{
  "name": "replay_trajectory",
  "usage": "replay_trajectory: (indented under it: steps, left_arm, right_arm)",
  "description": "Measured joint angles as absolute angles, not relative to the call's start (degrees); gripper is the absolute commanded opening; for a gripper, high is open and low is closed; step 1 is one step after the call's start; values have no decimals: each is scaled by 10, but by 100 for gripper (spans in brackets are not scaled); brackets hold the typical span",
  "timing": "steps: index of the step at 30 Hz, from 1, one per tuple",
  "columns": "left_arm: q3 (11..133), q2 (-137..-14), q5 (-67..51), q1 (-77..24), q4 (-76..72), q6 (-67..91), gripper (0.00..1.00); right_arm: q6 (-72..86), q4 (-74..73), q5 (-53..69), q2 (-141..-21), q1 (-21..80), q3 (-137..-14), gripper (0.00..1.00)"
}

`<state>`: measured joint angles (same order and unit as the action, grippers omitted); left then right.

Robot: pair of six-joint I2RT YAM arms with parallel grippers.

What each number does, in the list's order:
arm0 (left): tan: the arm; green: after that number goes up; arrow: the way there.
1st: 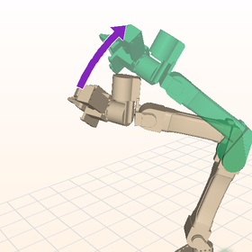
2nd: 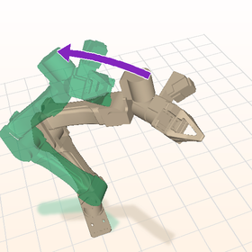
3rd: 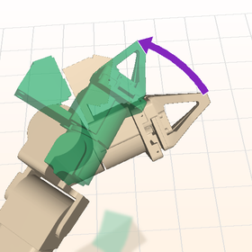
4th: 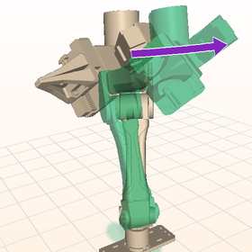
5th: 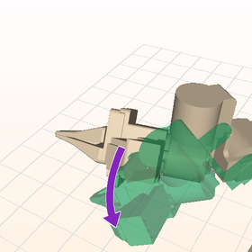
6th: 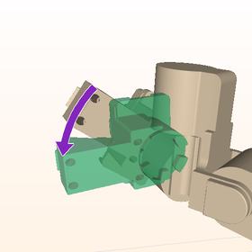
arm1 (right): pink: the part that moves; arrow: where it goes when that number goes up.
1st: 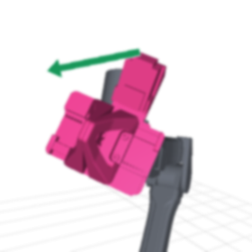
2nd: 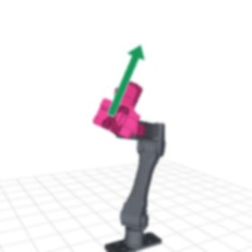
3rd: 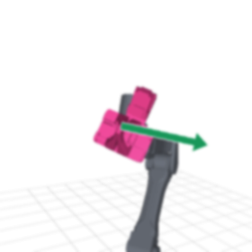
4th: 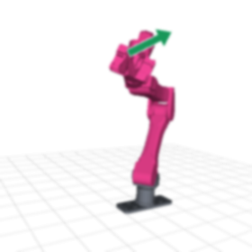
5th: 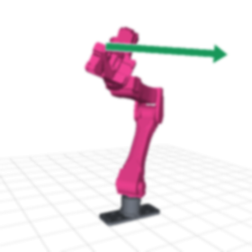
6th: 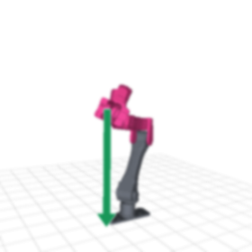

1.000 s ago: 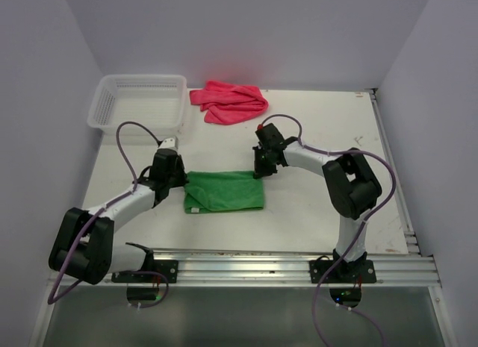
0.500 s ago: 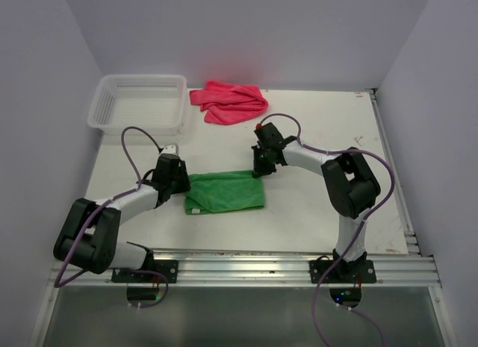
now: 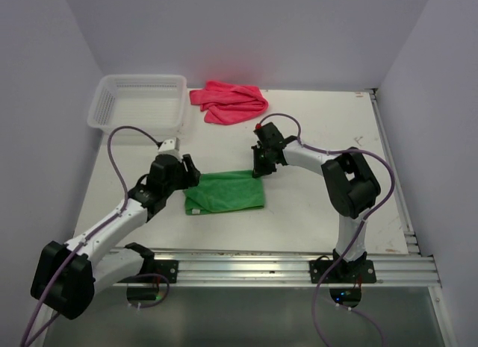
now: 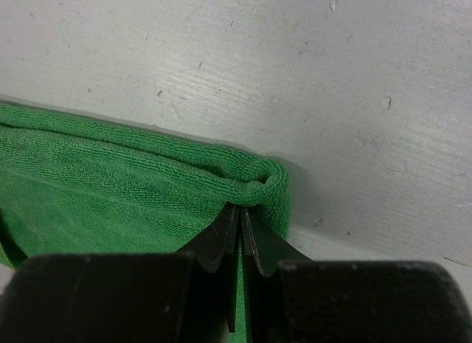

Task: Roll the towels
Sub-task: Fold the towel

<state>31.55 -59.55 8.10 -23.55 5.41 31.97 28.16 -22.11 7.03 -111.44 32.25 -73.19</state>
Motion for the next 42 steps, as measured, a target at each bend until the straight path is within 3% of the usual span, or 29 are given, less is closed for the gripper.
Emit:
replay_trajectory:
  steps: [7, 18, 33, 37, 42]
  left_arm:
    - [305, -665, 76, -311, 54, 321, 60]
    - [319, -746, 81, -321, 58, 304, 42]
    - [317, -685, 149, -343, 159, 331, 31]
    - [303, -658, 152, -344, 178, 355, 22]
    - [284, -630, 150, -355, 193, 390, 22]
  right_arm:
    - [280, -220, 71, -1115, 322, -732, 6]
    - [278, -217, 78, -1119, 321, -732, 6]
    - [277, -214, 87, -1124, 319, -735, 5]
    - [277, -215, 88, -1126, 319, -739, 5]
    - [275, -215, 90, -1129, 319, -742, 5]
